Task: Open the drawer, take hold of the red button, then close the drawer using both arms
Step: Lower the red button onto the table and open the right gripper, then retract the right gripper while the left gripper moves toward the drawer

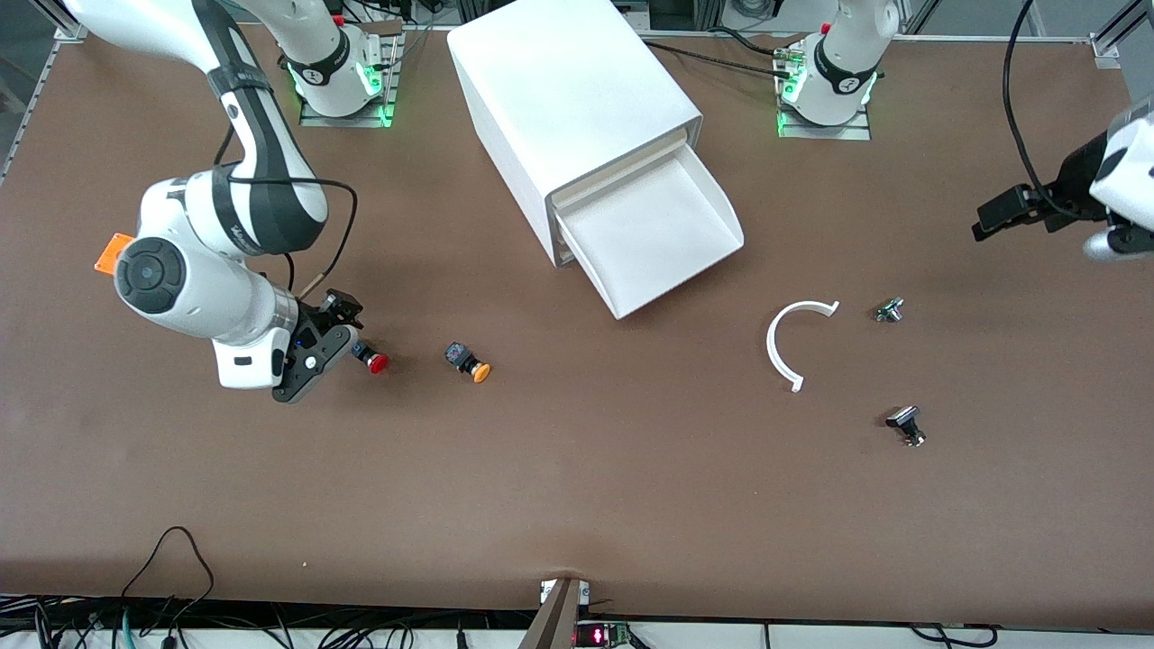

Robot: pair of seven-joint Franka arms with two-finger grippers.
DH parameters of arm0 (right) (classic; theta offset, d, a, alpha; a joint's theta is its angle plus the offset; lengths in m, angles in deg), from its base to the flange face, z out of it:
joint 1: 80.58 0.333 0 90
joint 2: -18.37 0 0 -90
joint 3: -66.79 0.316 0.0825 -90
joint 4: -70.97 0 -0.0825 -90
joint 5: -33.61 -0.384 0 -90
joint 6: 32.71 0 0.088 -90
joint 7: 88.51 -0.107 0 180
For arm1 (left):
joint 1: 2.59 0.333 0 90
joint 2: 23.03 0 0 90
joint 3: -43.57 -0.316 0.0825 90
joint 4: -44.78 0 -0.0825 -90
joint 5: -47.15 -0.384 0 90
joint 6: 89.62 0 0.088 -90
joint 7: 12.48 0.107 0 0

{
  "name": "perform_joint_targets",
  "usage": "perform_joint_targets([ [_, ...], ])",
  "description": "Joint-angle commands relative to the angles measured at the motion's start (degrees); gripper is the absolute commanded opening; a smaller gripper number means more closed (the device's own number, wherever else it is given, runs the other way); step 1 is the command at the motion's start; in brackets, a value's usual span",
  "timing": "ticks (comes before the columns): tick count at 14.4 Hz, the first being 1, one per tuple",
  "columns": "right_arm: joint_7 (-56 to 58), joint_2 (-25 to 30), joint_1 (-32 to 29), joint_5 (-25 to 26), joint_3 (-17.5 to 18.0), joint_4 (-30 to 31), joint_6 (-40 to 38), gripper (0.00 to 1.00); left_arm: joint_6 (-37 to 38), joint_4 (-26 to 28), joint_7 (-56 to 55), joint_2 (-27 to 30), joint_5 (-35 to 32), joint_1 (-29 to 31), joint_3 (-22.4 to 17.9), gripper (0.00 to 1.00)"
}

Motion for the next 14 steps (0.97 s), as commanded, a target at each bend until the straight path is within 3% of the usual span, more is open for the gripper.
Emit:
perform_joint_targets([
  [1, -7.7, 1.0, 0.0, -0.5, 2.1, -3.9, -5.7, 1.00, 3.8, -7.1, 0.5, -6.3, -1.0, -0.8, 0.3, 1.00],
  [5, -26.3, 3.9, 1.3, 0.8, 4.6, -6.7, -14.5, 1.00, 3.7, -6.2, -1.1, -10.9, -0.5, -3.7, 0.7, 0.99],
  [9, -46.7, 9.5, -0.6, 1.6, 5.5, -6.4, -22.9, 1.00, -8.2, 0.4, -17.8, -12.8, 1.6, -8.7, 3.2, 0.99],
  [11, -49.0, 11.7, -4.3, 4.3, 5.8, -6.2, -26.8, 1.00, -12.5, 1.1, -26.9, -16.0, 1.8, -10.5, 5.0, 0.99],
  [14, -47.1, 13.4, -10.6, 6.4, 5.7, -6.6, -26.0, 1.00, -20.7, 2.0, -34.8, -20.2, 1.8, -14.9, 5.1, 0.99],
])
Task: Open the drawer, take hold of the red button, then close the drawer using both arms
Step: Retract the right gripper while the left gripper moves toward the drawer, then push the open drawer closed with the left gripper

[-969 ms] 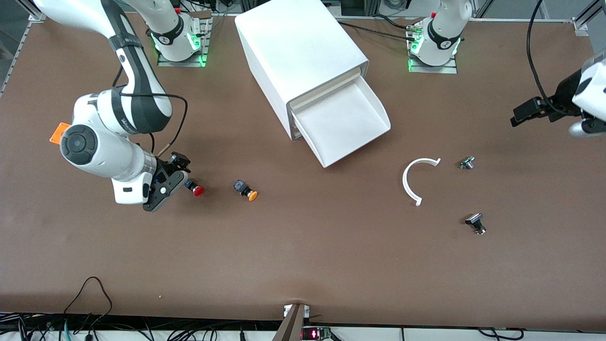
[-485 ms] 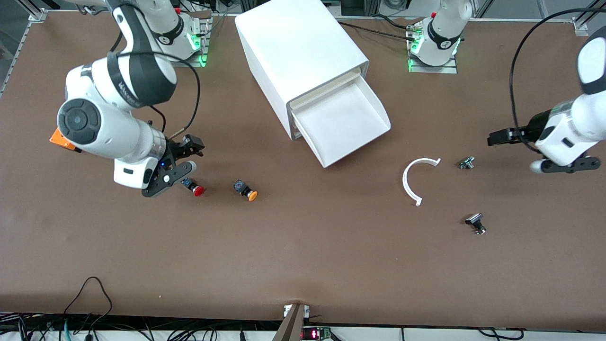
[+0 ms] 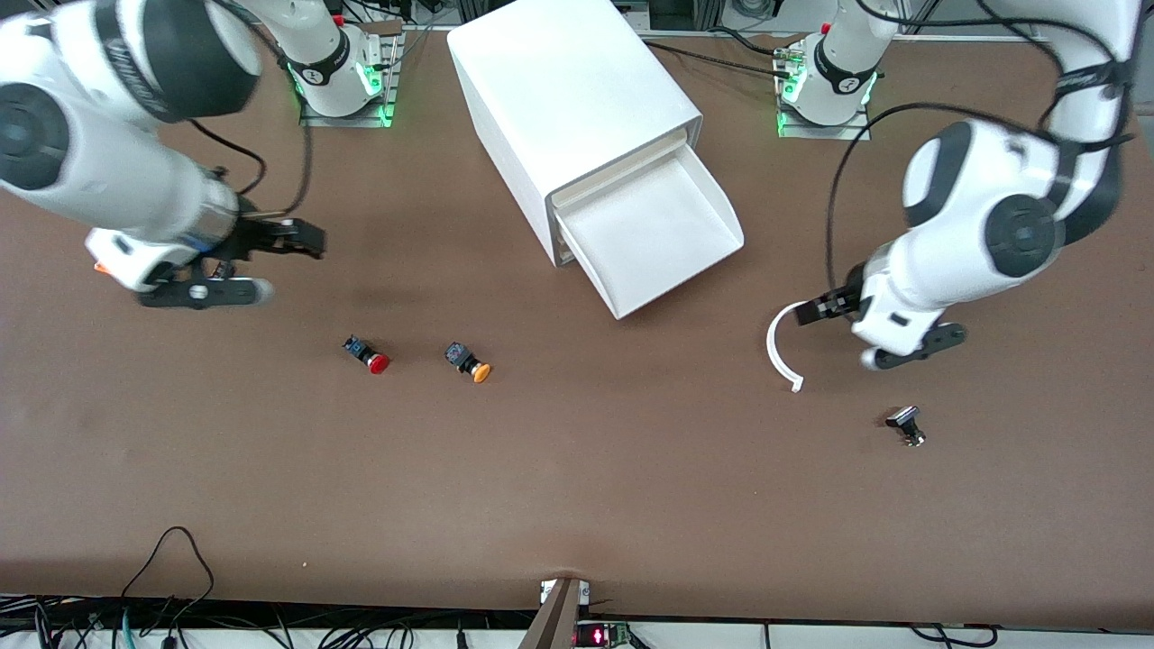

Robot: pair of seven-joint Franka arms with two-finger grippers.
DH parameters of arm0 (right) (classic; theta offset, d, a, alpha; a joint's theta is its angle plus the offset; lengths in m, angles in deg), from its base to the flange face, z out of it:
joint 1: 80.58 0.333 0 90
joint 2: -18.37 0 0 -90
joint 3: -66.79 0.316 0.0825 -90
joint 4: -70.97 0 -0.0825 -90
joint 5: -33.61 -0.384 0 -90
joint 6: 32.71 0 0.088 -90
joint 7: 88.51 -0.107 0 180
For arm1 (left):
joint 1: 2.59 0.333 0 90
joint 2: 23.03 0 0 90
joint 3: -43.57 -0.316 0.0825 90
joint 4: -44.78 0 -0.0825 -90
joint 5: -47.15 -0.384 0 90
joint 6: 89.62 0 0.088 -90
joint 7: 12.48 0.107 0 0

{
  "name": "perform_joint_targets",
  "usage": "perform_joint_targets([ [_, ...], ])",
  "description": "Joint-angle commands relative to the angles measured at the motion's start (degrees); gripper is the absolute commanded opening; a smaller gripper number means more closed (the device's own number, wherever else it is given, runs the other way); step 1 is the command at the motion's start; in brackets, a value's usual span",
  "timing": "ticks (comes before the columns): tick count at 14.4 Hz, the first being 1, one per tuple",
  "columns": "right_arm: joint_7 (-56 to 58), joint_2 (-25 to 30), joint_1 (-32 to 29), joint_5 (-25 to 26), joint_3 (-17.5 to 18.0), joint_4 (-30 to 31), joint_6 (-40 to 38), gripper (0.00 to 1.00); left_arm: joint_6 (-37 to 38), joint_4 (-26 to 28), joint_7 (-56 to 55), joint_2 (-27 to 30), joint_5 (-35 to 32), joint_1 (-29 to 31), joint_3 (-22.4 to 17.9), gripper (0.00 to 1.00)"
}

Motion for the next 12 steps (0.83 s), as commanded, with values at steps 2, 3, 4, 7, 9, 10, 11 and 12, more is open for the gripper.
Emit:
perform_joint_targets([
  [2, 4.2, 2.8, -5.3, 6.7, 0.7, 0.1, 0.7, 1.00, -10.9, 5.0, -8.3, -2.6, 0.9, -3.8, -0.2, 0.99],
  [3, 4.7, 3.3, -5.2, 9.4, -0.1, 0.0, 1.7, 1.00, -14.5, 7.4, -10.5, -2.6, 1.1, -5.2, -0.1, 0.99],
  [4, 4.7, 4.2, -5.1, 10.3, -1.1, 0.1, 3.2, 1.00, -17.2, 8.7, -12.7, -2.8, 1.1, -7.0, -0.1, 0.99],
  [7, 10.3, 4.1, -5.4, 8.4, -5.3, 0.1, 6.9, 1.00, -19.5, 10.7, -18.9, -3.4, 1.1, -10.4, 0.0, 0.99],
  [9, 12.5, 3.7, -7.0, 4.6, -5.9, 0.1, 8.5, 1.00, -19.5, 13.0, -21.8, -3.1, 1.6, -11.7, 3.0, 0.99],
  [10, 12.2, 3.8, -7.9, 1.6, -5.9, 0.2, 8.0, 1.00, -19.6, 13.9, -24.2, -3.0, 1.6, -11.7, 4.6, 0.99],
  [11, 11.5, 4.1, -7.9, 0.4, -5.9, 0.6, 6.8, 1.00, -19.5, 14.5, -25.9, -2.7, 1.6, -11.8, 5.2, 0.99],
  [12, 11.5, 4.2, -7.9, 0.2, -5.9, 0.5, 5.9, 1.00, -19.4, 15.6, -26.5, -2.1, 1.6, -11.8, 6.6, 0.99],
])
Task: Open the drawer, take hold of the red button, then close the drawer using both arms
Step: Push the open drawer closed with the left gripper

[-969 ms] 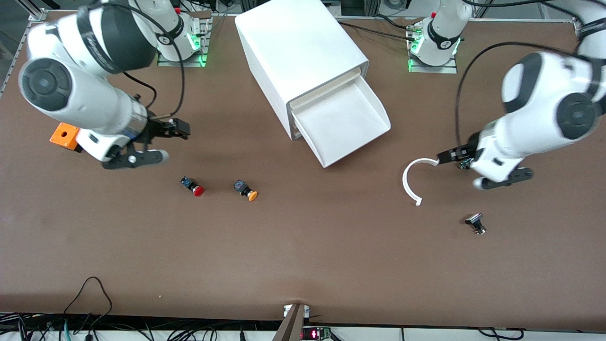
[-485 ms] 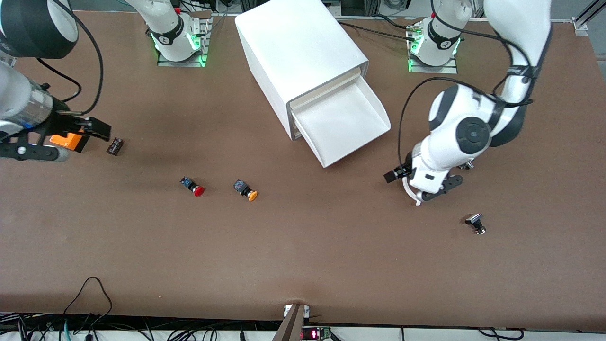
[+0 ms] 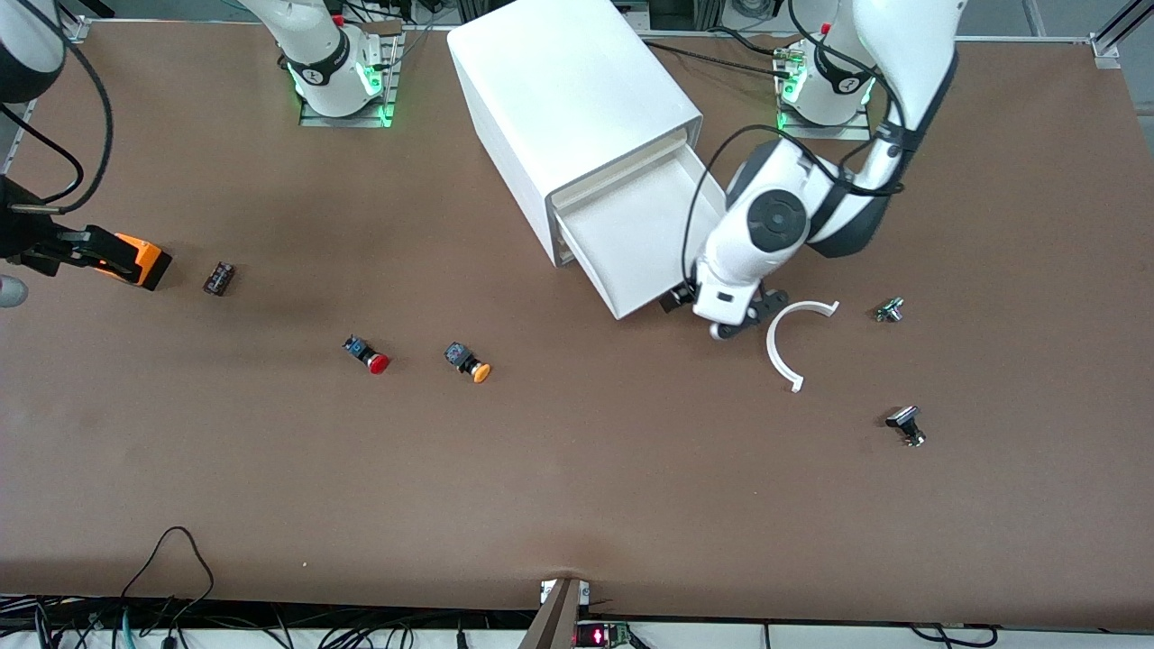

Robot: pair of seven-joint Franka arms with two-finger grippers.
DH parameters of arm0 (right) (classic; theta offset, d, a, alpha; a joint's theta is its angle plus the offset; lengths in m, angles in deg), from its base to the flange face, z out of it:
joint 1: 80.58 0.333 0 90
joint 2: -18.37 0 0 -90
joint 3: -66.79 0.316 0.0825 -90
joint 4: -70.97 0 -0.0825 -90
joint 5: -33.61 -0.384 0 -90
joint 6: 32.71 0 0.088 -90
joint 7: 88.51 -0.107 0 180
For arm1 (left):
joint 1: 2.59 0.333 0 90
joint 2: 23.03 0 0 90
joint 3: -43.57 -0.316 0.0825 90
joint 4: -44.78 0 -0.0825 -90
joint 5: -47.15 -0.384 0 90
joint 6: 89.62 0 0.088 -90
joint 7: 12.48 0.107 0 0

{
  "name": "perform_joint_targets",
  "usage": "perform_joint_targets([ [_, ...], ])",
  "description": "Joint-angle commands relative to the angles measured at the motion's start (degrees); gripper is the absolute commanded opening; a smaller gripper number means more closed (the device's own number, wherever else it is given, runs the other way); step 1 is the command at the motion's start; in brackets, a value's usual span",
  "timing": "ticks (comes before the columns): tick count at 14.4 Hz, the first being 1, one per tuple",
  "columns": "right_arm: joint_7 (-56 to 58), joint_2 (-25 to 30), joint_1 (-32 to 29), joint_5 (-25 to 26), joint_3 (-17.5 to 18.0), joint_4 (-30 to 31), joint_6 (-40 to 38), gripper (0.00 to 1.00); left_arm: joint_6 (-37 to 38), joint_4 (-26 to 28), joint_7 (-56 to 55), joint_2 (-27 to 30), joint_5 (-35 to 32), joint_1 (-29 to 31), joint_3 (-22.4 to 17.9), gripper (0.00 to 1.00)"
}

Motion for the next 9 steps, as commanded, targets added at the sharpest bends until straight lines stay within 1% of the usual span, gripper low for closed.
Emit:
perform_joint_targets([
  [1, 0.6, 0.8, -0.7, -2.0, 0.4, 0.5, -1.2, 1.00, -0.6, 4.3, -1.9, 2.9, 1.4, 0.1, 2.7, 0.99],
  [2, 1.8, 0.8, -0.8, -1.7, 0.1, 0.6, -1.5, 1.00, -0.5, 5.4, -1.9, 3.3, 1.4, 0.0, 4.2, 0.99],
  [3, 4.4, 0.8, -0.8, -1.5, -0.5, 0.8, -1.7, 1.00, -0.4, 6.9, -1.9, 3.9, 1.5, 0.1, 5.9, 0.99],
  [4, 8.7, 0.6, -0.7, -1.5, -0.6, 0.9, -1.4, 1.00, -0.3, 8.3, -2.0, 4.6, 1.5, 0.1, 6.7, 0.99],
  [5, 10.5, 0.2, -0.7, -1.5, -0.6, 0.9, -0.8, 1.00, -0.1, 9.5, -2.4, 4.9, 1.8, 0.1, 8.3, 0.99],
  [7, 9.8, -0.6, -0.7, -2.2, -0.5, 0.9, -1.4, 1.00, 1.1, 10.4, -3.2, 5.3, 5.7, 0.2, 10.9, 0.99],
  [9, 9.1, -0.5, -0.5, 0.1, -0.5, 0.6, -1.0, 1.00, 2.8, 10.4, -3.2, 5.4, 8.7, 0.2, 12.0, 0.99],
])
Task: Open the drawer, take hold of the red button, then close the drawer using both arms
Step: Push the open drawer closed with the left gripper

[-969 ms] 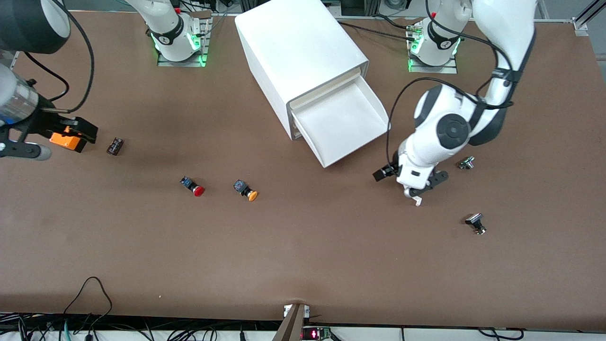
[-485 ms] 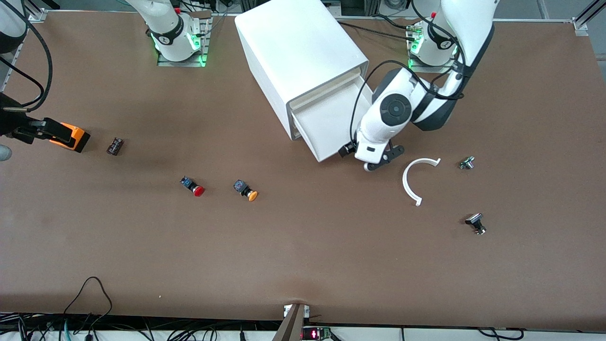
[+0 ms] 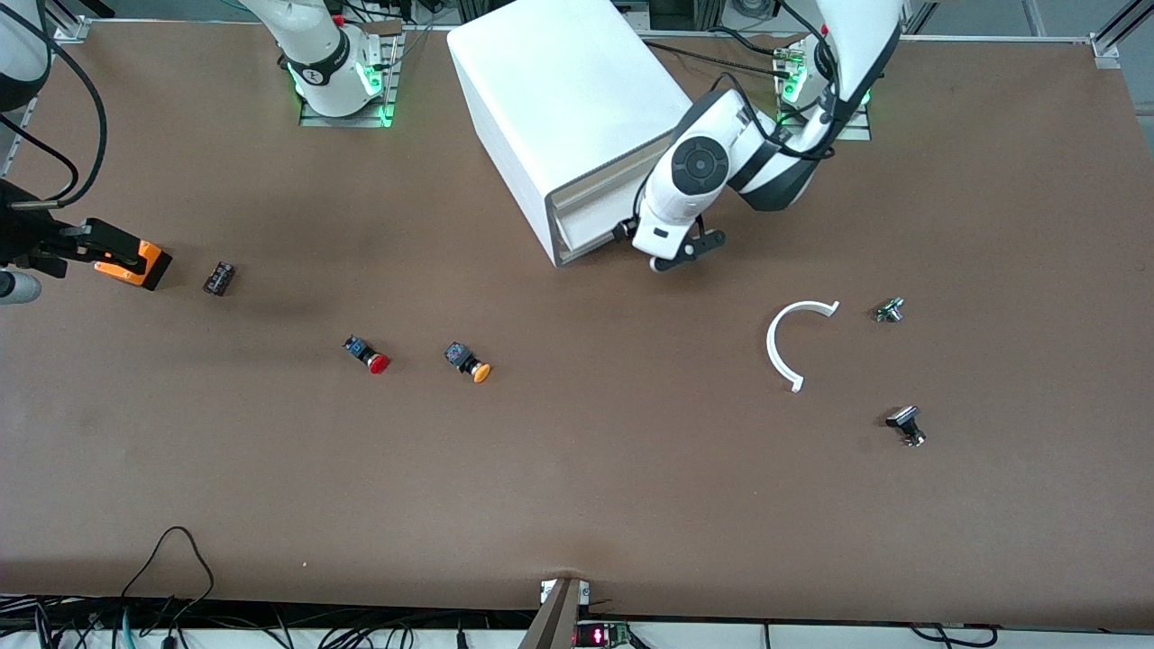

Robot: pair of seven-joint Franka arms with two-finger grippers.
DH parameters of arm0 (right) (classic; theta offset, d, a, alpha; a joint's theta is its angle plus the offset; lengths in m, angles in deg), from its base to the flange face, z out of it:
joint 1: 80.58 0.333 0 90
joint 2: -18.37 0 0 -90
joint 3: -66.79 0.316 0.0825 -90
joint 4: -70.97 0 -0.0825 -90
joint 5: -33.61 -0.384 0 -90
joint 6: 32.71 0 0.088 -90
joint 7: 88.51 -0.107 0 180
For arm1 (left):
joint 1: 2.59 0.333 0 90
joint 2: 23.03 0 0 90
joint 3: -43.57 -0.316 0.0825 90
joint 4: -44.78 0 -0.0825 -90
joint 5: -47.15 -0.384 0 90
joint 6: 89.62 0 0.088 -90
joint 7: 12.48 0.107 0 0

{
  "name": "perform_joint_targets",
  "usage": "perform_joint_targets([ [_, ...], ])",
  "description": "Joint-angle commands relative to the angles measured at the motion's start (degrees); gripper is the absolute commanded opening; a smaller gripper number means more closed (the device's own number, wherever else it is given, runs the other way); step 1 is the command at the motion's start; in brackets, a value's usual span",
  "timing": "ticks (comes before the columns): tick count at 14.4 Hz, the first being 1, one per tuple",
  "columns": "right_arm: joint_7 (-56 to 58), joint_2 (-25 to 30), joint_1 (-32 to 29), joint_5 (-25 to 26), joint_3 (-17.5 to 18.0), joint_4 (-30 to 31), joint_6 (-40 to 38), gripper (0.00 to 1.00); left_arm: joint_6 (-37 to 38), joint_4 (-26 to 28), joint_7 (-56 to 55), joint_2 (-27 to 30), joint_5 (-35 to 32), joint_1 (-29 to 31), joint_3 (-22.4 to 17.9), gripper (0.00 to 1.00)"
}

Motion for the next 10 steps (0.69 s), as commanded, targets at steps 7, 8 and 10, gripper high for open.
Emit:
perform_joint_targets([
  [7, 0.4, 1.1, -0.8, 0.8, -2.3, 0.7, -0.8, 1.00, 2.7, 1.1, 0.7, 2.6, 4.2, 1.6, 0.9, 0.99],
  [8, 0.4, 1.1, -0.7, 0.8, -2.3, 0.7, -0.8, 1.00, 2.6, 0.3, 1.2, 2.8, 3.8, 3.0, -0.5, 0.99],
  [10, 0.5, 1.1, -0.6, 0.9, -1.7, 0.5, -1.9, 1.00, 2.7, -1.6, 8.4, 3.6, 3.7, 5.6, -4.1, 0.99],
])
